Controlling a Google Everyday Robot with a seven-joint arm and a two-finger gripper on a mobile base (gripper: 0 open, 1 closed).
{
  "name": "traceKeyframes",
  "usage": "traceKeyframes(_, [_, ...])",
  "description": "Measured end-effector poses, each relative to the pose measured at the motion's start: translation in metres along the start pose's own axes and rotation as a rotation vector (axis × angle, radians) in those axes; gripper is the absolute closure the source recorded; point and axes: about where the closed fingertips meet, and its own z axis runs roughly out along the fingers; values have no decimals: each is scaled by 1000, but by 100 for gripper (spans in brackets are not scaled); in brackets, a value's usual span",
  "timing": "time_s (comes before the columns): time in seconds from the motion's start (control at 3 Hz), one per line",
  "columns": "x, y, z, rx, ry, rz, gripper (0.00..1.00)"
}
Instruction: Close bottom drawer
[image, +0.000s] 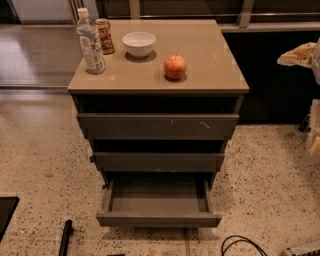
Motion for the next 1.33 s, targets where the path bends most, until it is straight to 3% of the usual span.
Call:
traceKeyframes(0.33, [0, 0, 0, 0, 0, 0, 1])
traceKeyframes(0.67, [0, 0, 0, 0, 0, 0, 22])
traceKeyframes(1.0, [3, 8, 33, -3, -26, 22, 45])
traceKeyframes(1.33, [7, 38, 138, -63, -100, 79, 76])
